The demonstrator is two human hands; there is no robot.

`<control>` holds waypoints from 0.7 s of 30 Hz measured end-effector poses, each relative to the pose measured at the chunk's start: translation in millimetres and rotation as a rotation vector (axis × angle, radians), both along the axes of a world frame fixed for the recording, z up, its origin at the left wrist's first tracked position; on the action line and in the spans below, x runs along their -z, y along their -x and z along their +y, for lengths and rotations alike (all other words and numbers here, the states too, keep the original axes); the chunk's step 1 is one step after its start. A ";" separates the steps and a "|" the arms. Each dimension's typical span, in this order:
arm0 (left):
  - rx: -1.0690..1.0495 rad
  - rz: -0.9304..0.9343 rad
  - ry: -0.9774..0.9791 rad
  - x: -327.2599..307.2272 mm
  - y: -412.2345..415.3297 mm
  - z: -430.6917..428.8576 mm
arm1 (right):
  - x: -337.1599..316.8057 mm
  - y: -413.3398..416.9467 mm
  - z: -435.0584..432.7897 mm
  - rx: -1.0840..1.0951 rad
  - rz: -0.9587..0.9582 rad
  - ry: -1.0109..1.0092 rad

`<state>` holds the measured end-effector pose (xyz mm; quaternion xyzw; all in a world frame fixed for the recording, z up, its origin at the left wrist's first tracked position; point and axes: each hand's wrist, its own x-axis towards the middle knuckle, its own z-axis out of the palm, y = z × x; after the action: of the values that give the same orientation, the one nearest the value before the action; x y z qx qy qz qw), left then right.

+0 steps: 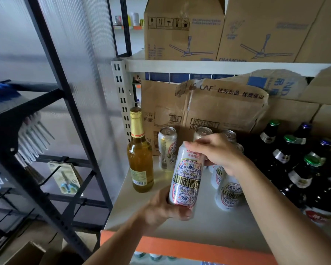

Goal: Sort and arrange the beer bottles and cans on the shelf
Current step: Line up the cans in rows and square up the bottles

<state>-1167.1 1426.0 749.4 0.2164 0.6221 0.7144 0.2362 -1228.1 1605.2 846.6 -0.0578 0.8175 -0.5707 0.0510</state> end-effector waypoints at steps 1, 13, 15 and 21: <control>0.007 -0.004 -0.010 1.6 1.8 1.5 | 0.1 1.3 2.4 -0.005 -0.026 -0.010; -0.038 -0.036 0.141 15.5 32.8 7.9 | -15.3 20.3 28.1 -0.083 -0.069 -0.205; -0.100 -0.023 0.199 20.3 39.0 12.2 | -14.2 23.7 29.3 -0.044 -0.019 -0.220; -0.346 0.117 0.552 34.6 50.9 23.9 | -10.5 33.6 38.6 0.027 0.061 -0.305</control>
<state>-1218.1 1449.9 714.8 0.0760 0.8323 0.5347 0.1247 -1261.7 1643.9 857.0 -0.0557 0.8967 -0.4383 0.0266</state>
